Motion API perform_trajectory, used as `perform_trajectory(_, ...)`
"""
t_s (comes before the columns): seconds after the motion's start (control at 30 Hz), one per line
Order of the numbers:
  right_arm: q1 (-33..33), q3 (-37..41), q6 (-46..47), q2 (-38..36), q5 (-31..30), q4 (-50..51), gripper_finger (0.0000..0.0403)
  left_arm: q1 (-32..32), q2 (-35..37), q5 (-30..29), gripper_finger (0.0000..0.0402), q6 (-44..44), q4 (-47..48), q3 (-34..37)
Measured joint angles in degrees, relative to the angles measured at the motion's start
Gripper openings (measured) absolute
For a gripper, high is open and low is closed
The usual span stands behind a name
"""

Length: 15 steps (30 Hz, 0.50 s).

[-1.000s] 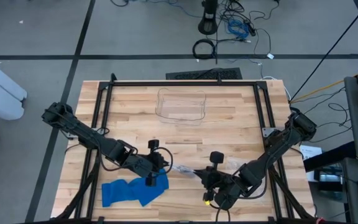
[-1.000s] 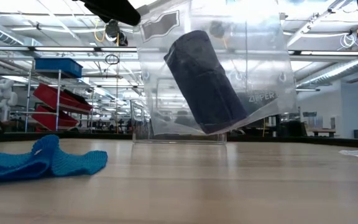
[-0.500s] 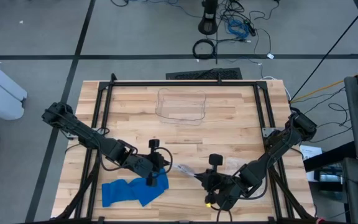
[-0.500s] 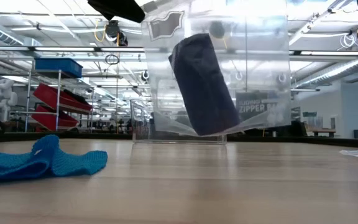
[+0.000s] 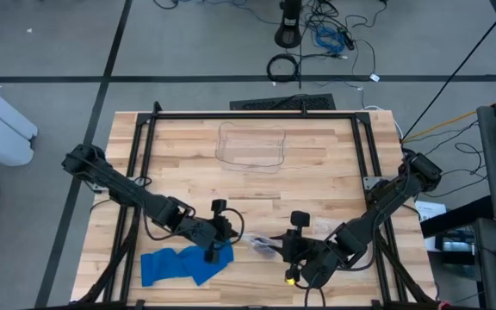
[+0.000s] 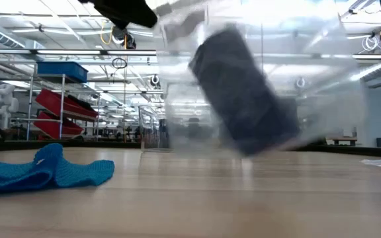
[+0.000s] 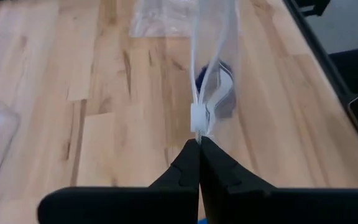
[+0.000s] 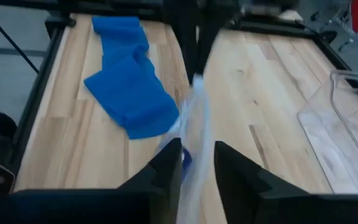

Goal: Roll bandage
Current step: Close the transparent zip bag

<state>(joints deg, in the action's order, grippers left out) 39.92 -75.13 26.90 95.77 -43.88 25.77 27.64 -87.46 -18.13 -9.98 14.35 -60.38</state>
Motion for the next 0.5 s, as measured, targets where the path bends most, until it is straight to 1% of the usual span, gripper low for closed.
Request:
perform_trajectory(0.2,-0.3,0.0,-4.1,0.9,0.4,-5.2,0.0133,-1.5,-0.9,1.7,0.0000,0.0,-0.3,0.0)
perform_trajectory(0.33,-2.2,0.0,-8.7,2.8,0.4,-9.1,0.0164,-1.8,-0.9,2.0,0.0000,0.0,-0.8,0.0)
perform_trajectory(0.4,-3.8,0.0,-9.6,4.0,0.1,-11.5,0.0173,-1.8,-0.9,2.0,0.0000,-0.1,-1.1,0.0)
perform_trajectory(0.5,-6.5,0.0,-10.6,5.4,0.3,-13.9,0.0175,-1.8,-0.9,2.1,0.0000,-0.1,-1.5,0.0)
